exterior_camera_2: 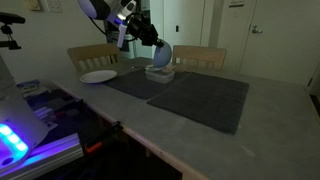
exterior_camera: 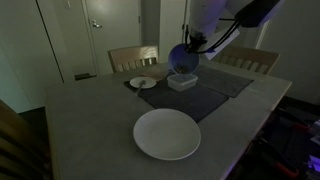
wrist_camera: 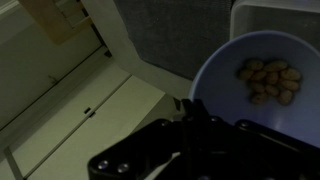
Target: Pour the contents in the blue bowl into the clear bowl
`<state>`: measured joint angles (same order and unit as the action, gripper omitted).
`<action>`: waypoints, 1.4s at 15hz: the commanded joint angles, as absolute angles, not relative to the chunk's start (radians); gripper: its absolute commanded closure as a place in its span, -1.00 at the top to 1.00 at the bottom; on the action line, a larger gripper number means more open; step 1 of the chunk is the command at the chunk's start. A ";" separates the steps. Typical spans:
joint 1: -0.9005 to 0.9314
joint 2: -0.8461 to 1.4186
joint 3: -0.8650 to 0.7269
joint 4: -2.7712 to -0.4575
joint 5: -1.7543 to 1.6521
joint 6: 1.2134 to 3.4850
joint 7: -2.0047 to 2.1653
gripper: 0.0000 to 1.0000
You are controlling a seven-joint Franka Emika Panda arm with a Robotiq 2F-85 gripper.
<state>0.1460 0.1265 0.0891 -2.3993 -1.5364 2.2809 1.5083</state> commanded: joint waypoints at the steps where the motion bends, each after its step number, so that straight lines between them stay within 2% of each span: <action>1: 0.143 0.077 0.108 -2.451 -1.610 2.238 1.607 -0.98; 21: 0.146 0.122 0.146 -2.483 -1.836 2.021 2.125 -0.98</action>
